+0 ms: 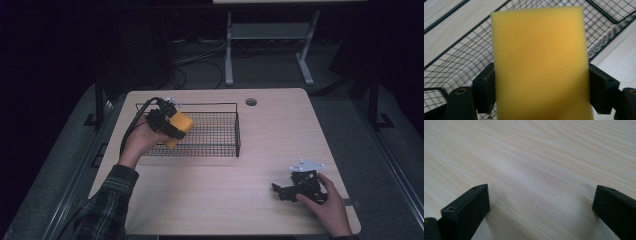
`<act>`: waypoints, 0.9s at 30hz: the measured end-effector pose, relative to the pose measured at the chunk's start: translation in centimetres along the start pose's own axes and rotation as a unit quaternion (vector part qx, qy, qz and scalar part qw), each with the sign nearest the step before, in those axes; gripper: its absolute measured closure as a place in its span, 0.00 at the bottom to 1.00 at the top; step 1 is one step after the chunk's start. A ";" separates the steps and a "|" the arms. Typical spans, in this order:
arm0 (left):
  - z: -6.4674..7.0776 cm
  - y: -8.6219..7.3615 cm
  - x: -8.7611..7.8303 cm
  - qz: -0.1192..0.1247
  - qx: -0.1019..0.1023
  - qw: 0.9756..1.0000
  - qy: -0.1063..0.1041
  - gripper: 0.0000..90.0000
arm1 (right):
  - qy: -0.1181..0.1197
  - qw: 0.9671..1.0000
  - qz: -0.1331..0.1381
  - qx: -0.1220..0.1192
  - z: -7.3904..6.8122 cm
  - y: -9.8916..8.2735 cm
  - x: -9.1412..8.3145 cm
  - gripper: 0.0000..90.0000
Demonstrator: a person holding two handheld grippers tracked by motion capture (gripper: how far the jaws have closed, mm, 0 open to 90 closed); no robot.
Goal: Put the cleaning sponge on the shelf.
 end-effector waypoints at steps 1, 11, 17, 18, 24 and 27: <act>-0.2 0.0 0.0 0.001 -0.003 1.000 0.002 0.25 | 0.000 1.000 0.000 0.000 0.0 0.0 0.0 0.00; -2.7 -0.3 0.4 0.007 -0.023 0.999 0.022 0.25 | -0.001 1.000 0.000 0.000 0.0 0.0 0.0 0.00; -3.8 -0.6 0.8 -0.001 -0.038 0.999 0.028 0.25 | 0.000 1.000 0.000 -0.001 0.0 0.0 0.0 0.00; -4.0 -0.7 0.9 -0.003 -0.040 0.999 0.031 0.25 | 0.000 1.000 0.000 -0.001 0.0 0.0 0.0 0.00; -5.2 -1.2 1.4 -0.013 -0.055 0.998 0.037 0.25 | 0.000 1.000 0.000 -0.001 0.0 0.0 0.0 0.00; -5.7 -1.4 1.7 -0.017 -0.062 0.997 0.040 0.25 | 0.000 1.000 0.000 -0.001 0.0 0.0 0.0 0.00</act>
Point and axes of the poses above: each handheld gripper's, and its own axes: x roughly forward along the jaws, y roughly out of its top, z roughly to its right, the point moved 7 cm from there along x, roughly forward along the jaws, and after that the axes turned 13 degrees about y, right-handed, at the moved point
